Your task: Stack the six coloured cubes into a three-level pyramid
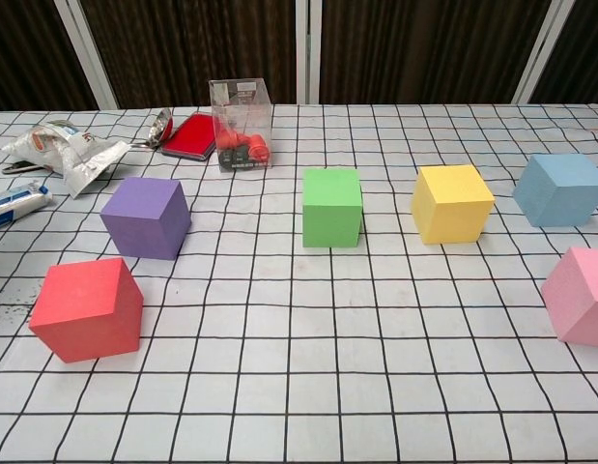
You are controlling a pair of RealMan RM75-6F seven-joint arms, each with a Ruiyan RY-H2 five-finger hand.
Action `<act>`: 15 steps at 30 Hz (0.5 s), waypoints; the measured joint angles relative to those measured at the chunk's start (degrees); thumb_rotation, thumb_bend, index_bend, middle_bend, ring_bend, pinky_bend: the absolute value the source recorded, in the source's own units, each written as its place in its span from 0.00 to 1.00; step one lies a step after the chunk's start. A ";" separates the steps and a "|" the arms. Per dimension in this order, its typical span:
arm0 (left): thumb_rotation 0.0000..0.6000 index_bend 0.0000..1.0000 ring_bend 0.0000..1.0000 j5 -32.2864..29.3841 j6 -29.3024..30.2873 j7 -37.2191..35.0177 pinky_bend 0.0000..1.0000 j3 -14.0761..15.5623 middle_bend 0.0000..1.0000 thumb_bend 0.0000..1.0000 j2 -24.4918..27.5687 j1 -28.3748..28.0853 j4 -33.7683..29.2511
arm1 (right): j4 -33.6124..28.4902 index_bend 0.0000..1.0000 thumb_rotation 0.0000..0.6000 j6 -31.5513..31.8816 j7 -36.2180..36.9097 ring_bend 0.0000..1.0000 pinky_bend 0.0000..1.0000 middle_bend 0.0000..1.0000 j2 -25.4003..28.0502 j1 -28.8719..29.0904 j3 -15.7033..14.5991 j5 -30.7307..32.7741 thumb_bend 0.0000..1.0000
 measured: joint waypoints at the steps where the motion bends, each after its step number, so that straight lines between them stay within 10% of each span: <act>1: 1.00 0.07 0.03 -1.41 -1.53 0.08 0.07 -0.66 0.18 0.00 -1.31 -1.15 0.19 | -0.26 0.00 1.00 -0.26 -0.13 0.00 0.00 0.00 0.01 0.15 0.04 0.16 0.00; 15: 1.00 0.07 0.03 -5.98 -9.28 4.91 0.06 -2.60 0.17 0.00 -14.35 -9.21 7.85 | -0.71 0.00 1.00 -1.68 0.24 0.00 0.00 0.00 -0.91 1.09 0.81 3.11 0.00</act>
